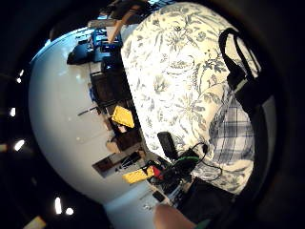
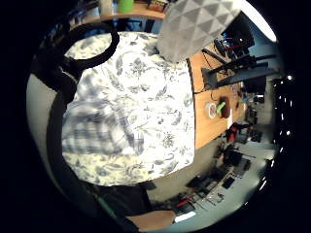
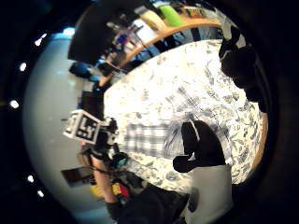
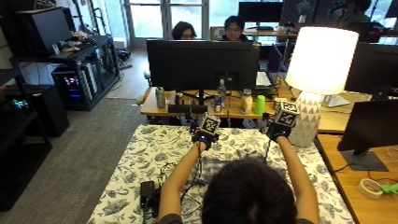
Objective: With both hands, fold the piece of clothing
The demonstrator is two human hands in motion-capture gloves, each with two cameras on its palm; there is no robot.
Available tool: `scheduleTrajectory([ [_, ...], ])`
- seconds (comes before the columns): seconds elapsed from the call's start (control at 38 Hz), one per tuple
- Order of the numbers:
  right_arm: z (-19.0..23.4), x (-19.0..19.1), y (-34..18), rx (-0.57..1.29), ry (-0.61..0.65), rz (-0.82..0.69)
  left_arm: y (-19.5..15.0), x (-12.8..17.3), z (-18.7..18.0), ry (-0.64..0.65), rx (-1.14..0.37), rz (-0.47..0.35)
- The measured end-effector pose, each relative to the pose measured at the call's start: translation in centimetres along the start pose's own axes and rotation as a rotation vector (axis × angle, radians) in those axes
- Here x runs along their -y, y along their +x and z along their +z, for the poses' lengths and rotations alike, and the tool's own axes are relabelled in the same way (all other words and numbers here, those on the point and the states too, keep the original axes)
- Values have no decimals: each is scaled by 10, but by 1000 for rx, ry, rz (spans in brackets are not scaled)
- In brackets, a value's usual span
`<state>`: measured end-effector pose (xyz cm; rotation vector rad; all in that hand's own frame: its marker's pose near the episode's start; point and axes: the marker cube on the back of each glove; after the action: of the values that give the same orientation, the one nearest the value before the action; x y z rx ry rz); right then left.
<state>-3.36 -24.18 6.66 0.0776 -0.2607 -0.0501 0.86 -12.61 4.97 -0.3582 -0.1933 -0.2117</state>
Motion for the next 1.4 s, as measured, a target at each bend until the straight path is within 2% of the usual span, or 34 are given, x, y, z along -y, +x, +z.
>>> scheduleTrajectory([
  [0.05, -4, 6, 15, -70, 11, 77, -2, -18, -6, 21, 3, 22],
  [0.13, -18, -7, 24, -234, 14, 187, -2, -38, -15, 81, -3, 66],
  [0.21, -28, -34, 18, -318, -21, 193, 5, -26, -19, 171, -31, 92],
  [0.24, -31, -45, 14, -335, -37, 190, 8, -22, -17, 165, -40, 107],
  [0.32, -37, -81, 3, -360, -87, 176, 13, -39, -5, -10, -58, 176],
  [0.34, -38, -90, 2, -362, -100, 173, 15, -42, -1, -14, -69, 188],
  [0.45, -24, -103, 12, -361, -127, 174, 30, -27, 8, 193, -133, 192],
  [0.58, 0, -113, 29, -377, -156, 171, 50, -23, 34, 212, -166, 239],
  [0.63, 15, -106, 44, -384, -180, 194, 52, -32, 41, 192, -158, 238],
  [0.71, 33, -99, 62, -378, -207, 218, 46, -63, 45, 168, -139, 196],
  [0.79, 41, -100, 70, -359, -207, 227, 43, -70, 45, 192, -138, 173],
  [0.9, 47, -99, 77, -344, -197, 235, 43, -70, 47, 196, -144, 180],
  [1.03, 54, -97, 85, -340, -208, 234, 44, -69, 54, 136, -152, 165],
  [1.24, 60, -102, 90, -342, -222, 258, 53, -45, 79, 89, -192, 207],
  [1.4, 73, -98, 100, -341, -231, 272, 59, -28, 102, 40, -222, 169],
])
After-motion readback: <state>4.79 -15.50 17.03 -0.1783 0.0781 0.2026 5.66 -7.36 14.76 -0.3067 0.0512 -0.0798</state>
